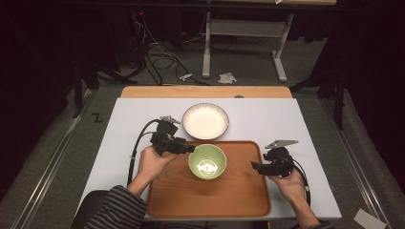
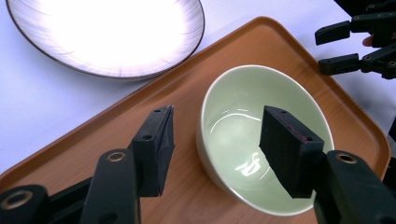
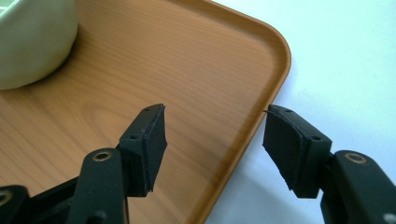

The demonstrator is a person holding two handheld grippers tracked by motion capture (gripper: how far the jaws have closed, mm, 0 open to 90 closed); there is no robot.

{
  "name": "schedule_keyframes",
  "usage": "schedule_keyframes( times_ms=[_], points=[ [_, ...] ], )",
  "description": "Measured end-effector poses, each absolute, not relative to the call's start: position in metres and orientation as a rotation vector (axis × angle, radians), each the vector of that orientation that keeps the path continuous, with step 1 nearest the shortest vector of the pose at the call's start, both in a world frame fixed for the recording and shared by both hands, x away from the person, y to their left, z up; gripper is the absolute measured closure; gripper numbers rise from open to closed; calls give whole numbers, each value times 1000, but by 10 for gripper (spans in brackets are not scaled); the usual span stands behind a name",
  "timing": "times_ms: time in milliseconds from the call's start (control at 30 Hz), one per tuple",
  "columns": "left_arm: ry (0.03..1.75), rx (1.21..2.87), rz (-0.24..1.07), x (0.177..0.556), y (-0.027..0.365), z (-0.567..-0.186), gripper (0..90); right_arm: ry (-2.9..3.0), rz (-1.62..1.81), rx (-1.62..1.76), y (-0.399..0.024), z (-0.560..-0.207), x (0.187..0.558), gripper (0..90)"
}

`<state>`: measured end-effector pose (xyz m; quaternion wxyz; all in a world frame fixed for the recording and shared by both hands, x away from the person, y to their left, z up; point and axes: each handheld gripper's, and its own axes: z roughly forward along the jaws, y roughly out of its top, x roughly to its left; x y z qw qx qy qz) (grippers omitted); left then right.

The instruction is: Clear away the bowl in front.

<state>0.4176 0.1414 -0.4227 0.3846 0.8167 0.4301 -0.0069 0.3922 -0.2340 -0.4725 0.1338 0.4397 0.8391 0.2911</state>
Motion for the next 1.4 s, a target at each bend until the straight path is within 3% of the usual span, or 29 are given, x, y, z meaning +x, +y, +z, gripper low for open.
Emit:
schedule_keyframes(
  times_ms=[1400],
  points=[
    [1248,2024,23,404,184,-452,450,2446,820,1293,-234,-472,393,421]
  ],
)
